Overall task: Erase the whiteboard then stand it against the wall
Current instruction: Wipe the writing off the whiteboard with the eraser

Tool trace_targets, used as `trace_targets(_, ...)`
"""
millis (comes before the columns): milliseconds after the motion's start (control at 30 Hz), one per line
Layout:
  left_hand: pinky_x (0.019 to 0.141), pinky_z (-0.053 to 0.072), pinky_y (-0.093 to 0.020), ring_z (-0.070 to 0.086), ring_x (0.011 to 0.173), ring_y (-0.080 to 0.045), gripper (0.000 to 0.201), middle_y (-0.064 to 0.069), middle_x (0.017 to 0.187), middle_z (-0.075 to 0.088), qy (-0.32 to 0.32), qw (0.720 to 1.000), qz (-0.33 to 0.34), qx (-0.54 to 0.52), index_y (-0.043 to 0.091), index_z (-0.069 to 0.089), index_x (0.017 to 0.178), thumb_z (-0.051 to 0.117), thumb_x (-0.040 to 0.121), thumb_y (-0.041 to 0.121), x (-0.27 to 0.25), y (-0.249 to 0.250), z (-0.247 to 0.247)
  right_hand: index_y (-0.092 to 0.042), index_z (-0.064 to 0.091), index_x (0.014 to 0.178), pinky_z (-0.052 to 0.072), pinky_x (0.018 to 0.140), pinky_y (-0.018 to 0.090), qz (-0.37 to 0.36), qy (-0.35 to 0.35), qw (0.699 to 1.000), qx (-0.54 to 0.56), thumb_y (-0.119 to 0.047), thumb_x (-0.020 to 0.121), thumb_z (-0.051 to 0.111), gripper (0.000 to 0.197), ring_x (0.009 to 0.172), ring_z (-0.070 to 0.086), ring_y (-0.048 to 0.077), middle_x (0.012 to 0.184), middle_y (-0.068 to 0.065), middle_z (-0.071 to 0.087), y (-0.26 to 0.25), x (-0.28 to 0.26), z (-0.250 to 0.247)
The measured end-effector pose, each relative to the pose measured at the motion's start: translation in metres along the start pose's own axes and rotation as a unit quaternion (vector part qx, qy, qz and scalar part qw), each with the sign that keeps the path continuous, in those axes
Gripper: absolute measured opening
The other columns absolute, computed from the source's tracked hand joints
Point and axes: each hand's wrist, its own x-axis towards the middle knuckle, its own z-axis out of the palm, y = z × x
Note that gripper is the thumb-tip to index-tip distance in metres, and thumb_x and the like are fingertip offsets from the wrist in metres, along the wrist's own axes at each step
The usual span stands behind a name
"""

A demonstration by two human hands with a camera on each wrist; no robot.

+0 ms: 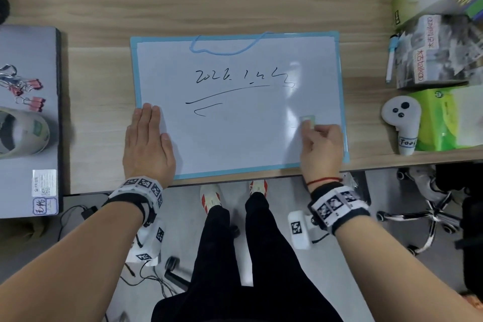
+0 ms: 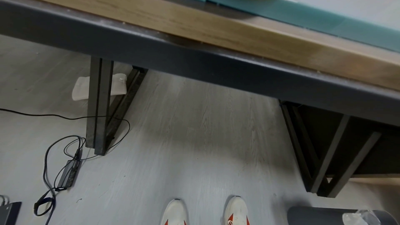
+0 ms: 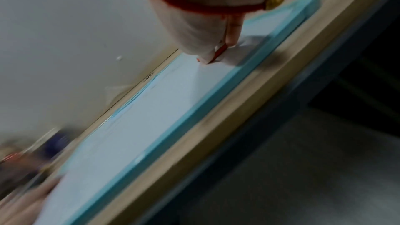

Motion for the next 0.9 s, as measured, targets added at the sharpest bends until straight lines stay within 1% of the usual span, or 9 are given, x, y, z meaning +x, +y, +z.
trace_targets(100, 0.124, 0.012, -0.041, 0.01, 0.153, -0.025, 0.058, -0.009, 0.163, 0.018, 0.0, 1.0, 0.002, 0.0, 0.008, 0.02, 0.155, 0.021, 0.1, 0.026, 0.0, 0.0, -0.001, -0.015, 0.062, 0.1, 0.04, 0.068, 0.005, 0.029, -0.118, 0.991, 0.053, -0.035, 0.097, 0.061, 0.021, 0.08, 0.053, -0.007, 0.091, -0.015, 0.05, -0.016, -0.031, 0.026)
trace_targets(200, 0.124, 0.012, -0.041, 0.01, 0.153, -0.025, 0.058, -0.009, 0.163, 0.018, 0.002, 1.0, 0.002, 0.005, 0.007, 0.02, 0.155, 0.022, 0.1, 0.025, -0.001, 0.001, -0.001, -0.009, 0.061, 0.1, 0.038, 0.064, -0.004, 0.026, -0.09, 0.994, 0.059, -0.033, 0.097, 0.063, 0.024, 0.075, 0.051, -0.017, 0.088, -0.014, 0.05, -0.005, -0.02, 0.022)
trace_targets(333, 0.124, 0.013, -0.041, 0.011, 0.153, -0.025, 0.057, -0.008, 0.163, 0.018, 0.003, 1.0, 0.001, 0.003, 0.008, 0.021, 0.155, 0.021, 0.1, 0.026, 0.0, 0.0, 0.0, 0.002, 0.073, 0.097, 0.03, 0.074, -0.002, 0.001, 0.046, 0.999, -0.019, -0.018, 0.097, 0.063, 0.022, 0.077, 0.039, 0.007, 0.096, 0.01, 0.053, 0.003, 0.022, -0.008)
trace_targets(467, 0.124, 0.013, -0.041, 0.01, 0.152, -0.024, 0.057, -0.008, 0.163, 0.018, 0.003, 1.0, 0.0, 0.0, 0.009, 0.02, 0.155, 0.022, 0.1, 0.026, -0.001, 0.001, -0.001, -0.01, 0.061, 0.106, 0.038, 0.069, 0.009, 0.019, -0.05, 0.998, 0.02, -0.034, 0.097, 0.059, 0.025, 0.081, 0.049, 0.008, 0.103, 0.001, 0.054, -0.015, 0.011, 0.019)
trace_targets(533, 0.124, 0.014, -0.042, 0.01, 0.153, -0.023, 0.057, -0.007, 0.164, 0.017, 0.001, 1.0, -0.002, 0.0, 0.009, 0.019, 0.155, 0.023, 0.1, 0.025, -0.001, 0.001, -0.002, -0.015, 0.061, 0.109, 0.039, 0.067, 0.008, -0.049, -0.105, 0.993, -0.038, -0.043, 0.097, 0.055, 0.031, 0.085, 0.049, 0.004, 0.104, -0.004, 0.053, -0.025, 0.005, 0.031)
trace_targets(600, 0.124, 0.014, -0.042, 0.009, 0.153, -0.023, 0.057, -0.006, 0.164, 0.016, -0.002, 1.0, -0.004, 0.0, 0.01, 0.019, 0.155, 0.023, 0.1, 0.025, -0.001, 0.001, -0.002, -0.009, 0.066, 0.106, 0.046, 0.073, 0.02, -0.08, -0.079, 0.993, -0.022, -0.035, 0.097, 0.06, 0.028, 0.085, 0.052, 0.005, 0.102, 0.004, 0.054, -0.028, 0.022, 0.034)
trace_targets(700, 0.124, 0.013, -0.041, 0.009, 0.153, -0.022, 0.057, -0.006, 0.164, 0.016, -0.005, 1.0, -0.004, 0.001, 0.009, 0.018, 0.156, 0.024, 0.101, 0.025, -0.001, 0.002, -0.001, -0.003, 0.071, 0.098, 0.042, 0.076, 0.025, -0.094, 0.03, 0.994, -0.049, -0.017, 0.097, 0.061, 0.017, 0.089, 0.055, 0.028, 0.1, 0.016, 0.055, -0.037, 0.064, 0.03)
trace_targets(800, 0.124, 0.012, -0.041, 0.008, 0.153, -0.021, 0.057, -0.005, 0.164, 0.016, -0.005, 1.0, -0.009, -0.001, 0.01, 0.018, 0.156, 0.024, 0.101, 0.024, -0.001, 0.003, -0.002, -0.01, 0.062, 0.1, 0.042, 0.077, 0.027, -0.026, -0.017, 0.999, 0.007, -0.02, 0.096, 0.058, 0.012, 0.089, 0.047, 0.015, 0.103, 0.006, 0.052, -0.065, 0.068, 0.044)
trace_targets(900, 0.124, 0.012, -0.04, 0.009, 0.153, -0.021, 0.057, -0.005, 0.164, 0.017, -0.004, 1.0, -0.008, -0.005, 0.01, 0.019, 0.156, 0.024, 0.101, 0.024, -0.001, 0.003, -0.003, -0.015, 0.059, 0.1, 0.033, 0.072, 0.016, -0.105, -0.111, 0.987, -0.043, -0.035, 0.098, 0.054, 0.021, 0.08, 0.043, 0.004, 0.099, -0.007, 0.046, -0.074, 0.053, 0.068)
